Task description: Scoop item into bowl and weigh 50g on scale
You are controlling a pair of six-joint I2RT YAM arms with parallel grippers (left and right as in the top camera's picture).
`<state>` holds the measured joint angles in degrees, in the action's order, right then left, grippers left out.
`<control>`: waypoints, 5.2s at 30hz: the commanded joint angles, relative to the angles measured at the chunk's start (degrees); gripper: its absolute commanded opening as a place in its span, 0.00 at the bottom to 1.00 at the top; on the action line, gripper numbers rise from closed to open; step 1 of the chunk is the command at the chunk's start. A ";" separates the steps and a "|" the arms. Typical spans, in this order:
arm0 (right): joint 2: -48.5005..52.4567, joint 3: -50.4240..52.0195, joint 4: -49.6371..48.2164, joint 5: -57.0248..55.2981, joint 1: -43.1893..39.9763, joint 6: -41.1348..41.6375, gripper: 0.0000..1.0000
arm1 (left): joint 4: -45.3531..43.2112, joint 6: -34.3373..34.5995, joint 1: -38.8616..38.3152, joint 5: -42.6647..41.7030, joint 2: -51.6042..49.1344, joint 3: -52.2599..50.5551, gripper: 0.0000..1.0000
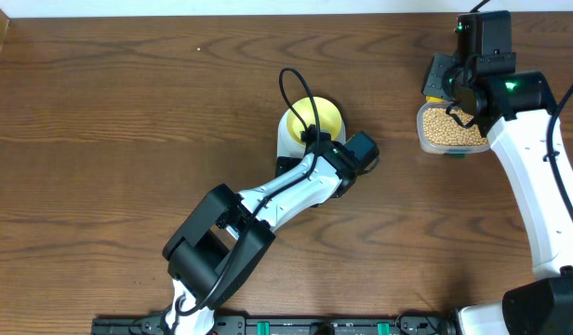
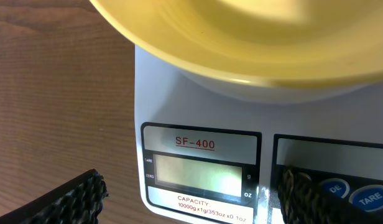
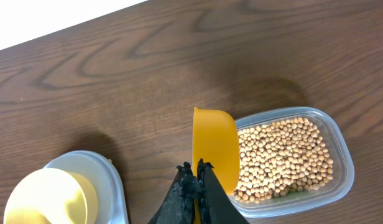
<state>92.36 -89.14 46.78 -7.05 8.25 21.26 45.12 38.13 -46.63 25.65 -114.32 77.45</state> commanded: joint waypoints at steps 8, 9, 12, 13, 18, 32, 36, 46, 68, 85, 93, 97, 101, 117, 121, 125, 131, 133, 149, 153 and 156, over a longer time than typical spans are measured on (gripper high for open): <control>-1.29 -1.11 -2.16 0.13 -0.35 -2.21 0.01 | -0.07 0.11 -0.07 0.55 -0.57 -0.55 0.91; -1.29 -1.11 -2.47 0.13 -0.35 -2.21 0.01 | -0.07 0.11 -0.07 0.55 -0.57 -0.55 0.91; -1.22 -1.09 -3.52 0.11 -0.48 -2.21 0.01 | -0.07 0.11 -0.07 0.55 -0.57 -0.55 0.92; -1.22 -1.09 -3.72 0.15 -0.55 -2.21 0.01 | -0.09 0.13 -0.07 0.55 -0.57 -0.55 0.92; -1.20 -1.09 -4.87 0.15 -0.81 -2.19 0.01 | -1.36 0.13 -0.07 0.55 -0.57 -0.55 0.91; -0.39 -1.09 -5.40 2.71 -7.39 -1.62 0.01 | -11.78 -11.78 0.28 0.46 -0.59 0.55 0.91; -0.39 -1.09 -5.20 2.75 -9.97 -2.67 0.01 | -14.97 -16.04 1.22 0.48 -0.72 0.50 0.91; -0.42 -1.09 -4.33 4.02 -10.95 -7.13 0.01 | -19.74 -11.19 1.01 0.20 -0.20 0.52 0.92; -0.42 -1.09 -2.40 6.14 -13.05 -8.68 0.01 | -18.14 -11.26 0.90 -2.69 0.96 0.52 0.92; -0.42 -1.09 -2.32 6.16 -13.03 -8.48 0.01 | -16.68 -11.28 0.92 -2.69 0.96 0.50 0.92; -0.42 -1.09 -1.68 9.62 -12.37 -8.50 0.01 | -12.28 -10.99 0.92 -2.71 0.96 0.50 0.92; -0.42 -1.09 -1.44 9.62 -12.28 -8.68 0.01 | -9.05 -9.51 0.96 -2.71 1.05 0.50 0.92; -0.42 -1.09 -1.07 9.60 -12.28 -8.70 0.01 | -8.96 -10.67 0.96 -4.04 2.49 0.50 0.92; -0.42 -1.09 -0.26 8.66 -12.33 -9.38 0.01 | -3.48 -30.08 5.09 -19.45 12.63 -2.29 0.92; -0.42 -1.09 -0.70 8.63 -12.33 -9.42 0.01 | -4.68 -34.49 10.51 -27.78 15.85 -4.61 0.92; -0.42 -1.09 -1.18 7.52 -12.33 -10.14 0.01 | -4.59 -38.03 17.29 -34.05 19.30 -6.10 0.92; -0.42 -1.09 0.42 7.41 -12.33 -11.28 0.01 | -4.90 -36.39 22.88 -35.76 20.85 -6.10 0.92; -0.42 -1.09 0.63 7.43 -12.33 -11.28 0.01 | -4.85 -36.13 22.88 -35.71 20.72 -6.10 0.92; -0.33 -1.05 1.90 7.37 -12.39 -12.28 0.01 | -4.87 -36.13 22.88 -35.71 20.72 -6.10 0.92; -0.33 -1.05 2.19 7.39 -12.44 -13.25 0.01 | -4.87 -36.13 22.88 -35.69 20.72 -6.10 0.92; -0.33 -1.05 3.37 7.37 -12.46 -13.25 0.01 | -4.87 -36.13 22.88 -35.69 20.72 -6.10 0.92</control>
<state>92.36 -89.14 49.43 1.06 -4.43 9.32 40.12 2.52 -23.83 -9.17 -93.73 71.55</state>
